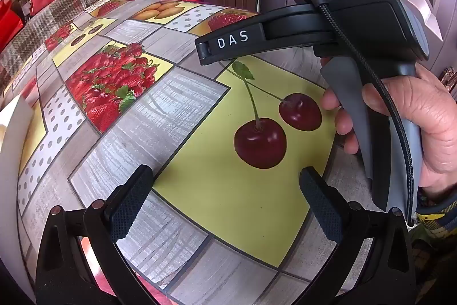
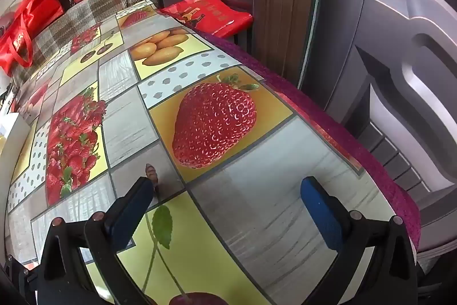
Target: Organize soft objects
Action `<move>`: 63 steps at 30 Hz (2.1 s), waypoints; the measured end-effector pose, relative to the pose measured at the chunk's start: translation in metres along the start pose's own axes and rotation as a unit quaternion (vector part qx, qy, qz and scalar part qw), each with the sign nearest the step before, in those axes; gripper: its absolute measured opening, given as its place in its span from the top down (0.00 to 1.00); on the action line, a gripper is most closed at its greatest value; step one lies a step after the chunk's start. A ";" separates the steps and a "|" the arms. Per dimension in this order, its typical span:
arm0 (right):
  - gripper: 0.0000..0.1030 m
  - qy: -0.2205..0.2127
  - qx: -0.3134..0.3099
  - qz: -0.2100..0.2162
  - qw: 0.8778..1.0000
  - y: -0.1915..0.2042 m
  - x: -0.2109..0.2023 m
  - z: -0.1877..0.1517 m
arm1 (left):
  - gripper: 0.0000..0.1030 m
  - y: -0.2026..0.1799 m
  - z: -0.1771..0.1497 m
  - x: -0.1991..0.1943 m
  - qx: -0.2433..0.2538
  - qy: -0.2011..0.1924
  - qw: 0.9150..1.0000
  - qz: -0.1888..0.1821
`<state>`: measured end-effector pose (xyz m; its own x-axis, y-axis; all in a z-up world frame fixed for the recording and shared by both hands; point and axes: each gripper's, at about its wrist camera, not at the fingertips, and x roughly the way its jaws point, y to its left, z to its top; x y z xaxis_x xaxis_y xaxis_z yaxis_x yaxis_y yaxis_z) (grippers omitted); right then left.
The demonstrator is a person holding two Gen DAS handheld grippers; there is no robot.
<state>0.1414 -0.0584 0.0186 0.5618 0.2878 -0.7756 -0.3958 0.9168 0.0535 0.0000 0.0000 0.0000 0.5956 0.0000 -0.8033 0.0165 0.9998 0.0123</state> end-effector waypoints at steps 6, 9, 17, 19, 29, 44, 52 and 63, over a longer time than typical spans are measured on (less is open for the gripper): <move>0.00 -0.003 -0.005 -0.007 1.000 0.001 -0.001 -0.001 | 0.01 0.000 0.000 0.000 0.000 0.000 1.000 0.000; 0.00 -0.002 -0.008 -0.011 1.000 0.010 -0.003 -0.004 | 0.01 0.000 0.000 0.000 0.000 0.000 1.000 0.000; 0.00 0.001 -0.010 -0.012 1.000 0.011 0.003 -0.001 | 0.01 0.002 0.000 0.000 0.000 0.000 1.000 0.000; 0.00 0.001 -0.009 -0.013 1.000 0.012 0.003 -0.001 | 0.01 -0.002 -0.003 -0.003 0.000 0.000 1.000 0.000; 0.00 0.002 -0.011 -0.014 1.000 0.010 0.005 0.000 | 0.01 -0.001 -0.003 -0.003 0.000 0.000 1.000 0.000; 0.00 0.002 -0.012 -0.014 1.000 0.011 0.006 0.000 | 0.01 -0.001 -0.001 -0.002 -0.001 0.000 1.000 -0.001; 0.00 0.001 -0.012 -0.014 1.000 0.012 0.006 -0.001 | 0.01 -0.001 0.001 -0.002 -0.001 0.000 1.000 -0.001; 0.00 0.001 -0.012 -0.014 1.000 0.013 0.006 0.000 | 0.01 -0.005 0.007 0.002 -0.001 0.001 1.000 -0.001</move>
<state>0.1391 -0.0449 0.0147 0.5716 0.2611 -0.7779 -0.3972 0.9176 0.0160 0.0068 -0.0050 0.0026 0.5943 -0.0027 -0.8042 0.0162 0.9998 0.0086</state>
